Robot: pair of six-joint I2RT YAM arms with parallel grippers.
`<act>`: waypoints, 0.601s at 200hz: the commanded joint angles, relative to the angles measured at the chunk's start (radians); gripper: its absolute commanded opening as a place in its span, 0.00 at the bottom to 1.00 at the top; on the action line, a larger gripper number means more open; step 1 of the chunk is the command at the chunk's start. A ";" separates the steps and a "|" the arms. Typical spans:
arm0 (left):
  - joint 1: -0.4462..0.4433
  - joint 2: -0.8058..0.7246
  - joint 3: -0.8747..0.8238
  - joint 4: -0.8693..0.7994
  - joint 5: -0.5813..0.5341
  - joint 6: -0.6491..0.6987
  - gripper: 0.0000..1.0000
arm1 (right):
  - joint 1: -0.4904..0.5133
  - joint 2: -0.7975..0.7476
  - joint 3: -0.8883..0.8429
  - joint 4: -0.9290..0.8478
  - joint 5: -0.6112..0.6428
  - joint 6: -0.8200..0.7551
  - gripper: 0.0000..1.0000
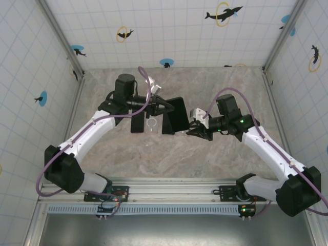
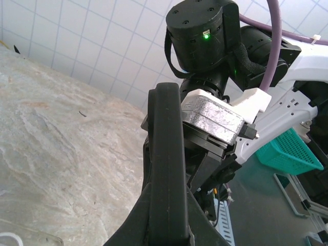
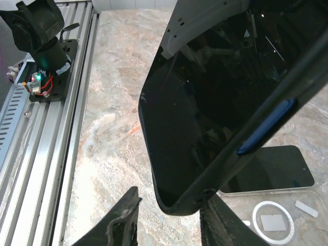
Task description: Take the phone out of the phone case
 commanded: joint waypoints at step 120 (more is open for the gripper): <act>-0.005 0.021 -0.005 0.086 0.153 -0.090 0.00 | 0.000 0.021 0.009 0.095 -0.012 0.009 0.15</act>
